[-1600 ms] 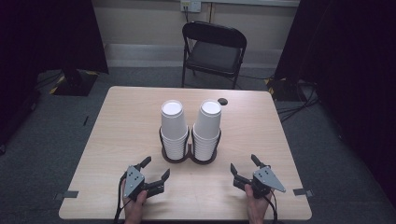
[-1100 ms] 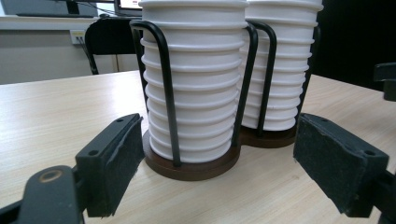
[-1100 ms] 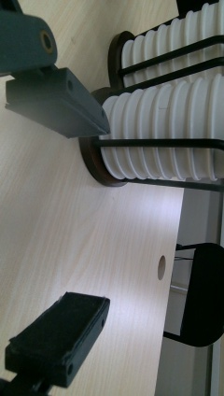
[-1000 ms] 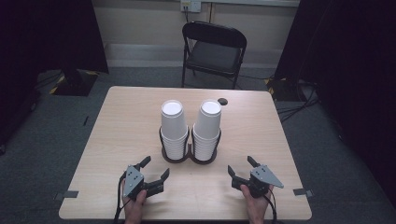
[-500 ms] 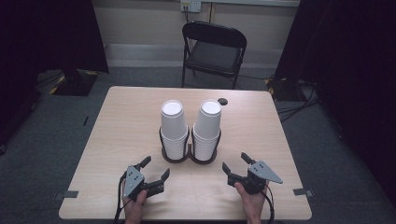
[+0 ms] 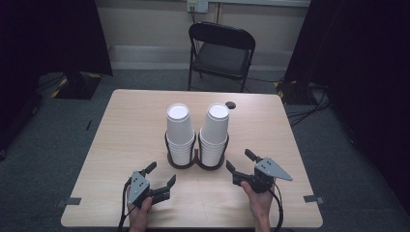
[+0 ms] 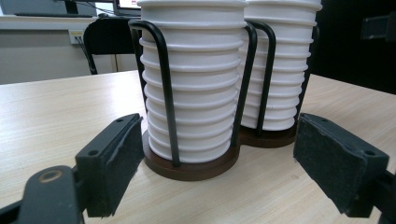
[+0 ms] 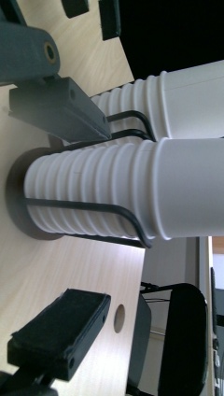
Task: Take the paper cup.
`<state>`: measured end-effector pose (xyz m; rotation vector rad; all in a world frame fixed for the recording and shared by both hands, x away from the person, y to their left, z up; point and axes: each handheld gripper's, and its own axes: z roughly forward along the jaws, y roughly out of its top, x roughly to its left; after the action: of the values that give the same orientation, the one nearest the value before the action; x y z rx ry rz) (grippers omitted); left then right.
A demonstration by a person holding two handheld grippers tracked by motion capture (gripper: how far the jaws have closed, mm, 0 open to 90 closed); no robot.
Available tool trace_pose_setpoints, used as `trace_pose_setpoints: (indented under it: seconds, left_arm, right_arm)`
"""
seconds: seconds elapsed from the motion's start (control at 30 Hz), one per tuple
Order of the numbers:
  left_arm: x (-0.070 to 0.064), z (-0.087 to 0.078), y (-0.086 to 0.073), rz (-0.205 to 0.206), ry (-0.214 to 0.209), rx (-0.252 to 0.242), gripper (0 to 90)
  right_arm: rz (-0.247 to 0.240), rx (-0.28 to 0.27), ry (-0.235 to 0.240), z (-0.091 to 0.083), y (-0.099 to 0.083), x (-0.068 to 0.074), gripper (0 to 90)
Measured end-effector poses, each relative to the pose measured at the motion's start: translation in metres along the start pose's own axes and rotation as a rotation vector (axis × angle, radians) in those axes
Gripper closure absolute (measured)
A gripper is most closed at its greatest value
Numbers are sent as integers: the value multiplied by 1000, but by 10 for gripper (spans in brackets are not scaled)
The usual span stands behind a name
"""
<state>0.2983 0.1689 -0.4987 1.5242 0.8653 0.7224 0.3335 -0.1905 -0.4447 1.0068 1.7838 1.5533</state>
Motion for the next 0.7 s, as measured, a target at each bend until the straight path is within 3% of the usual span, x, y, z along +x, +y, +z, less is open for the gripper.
trace_pose_setpoints:
  seconds: [0.17,0.3,0.6,0.7]
  left_arm:
    - [-1,0,0,0,1,-4,158]
    - [-1,0,0,1,4,-4,158]
    - [0,0,0,0,0,0,158]
    - [0,0,0,-1,-12,0,156]
  right_arm:
    - [-31,-7,2,3,13,2,163]
    - [-29,-27,37,5,27,2,182]
    - [-70,-18,35,13,48,4,159]
    - [-71,-20,72,17,57,4,161]
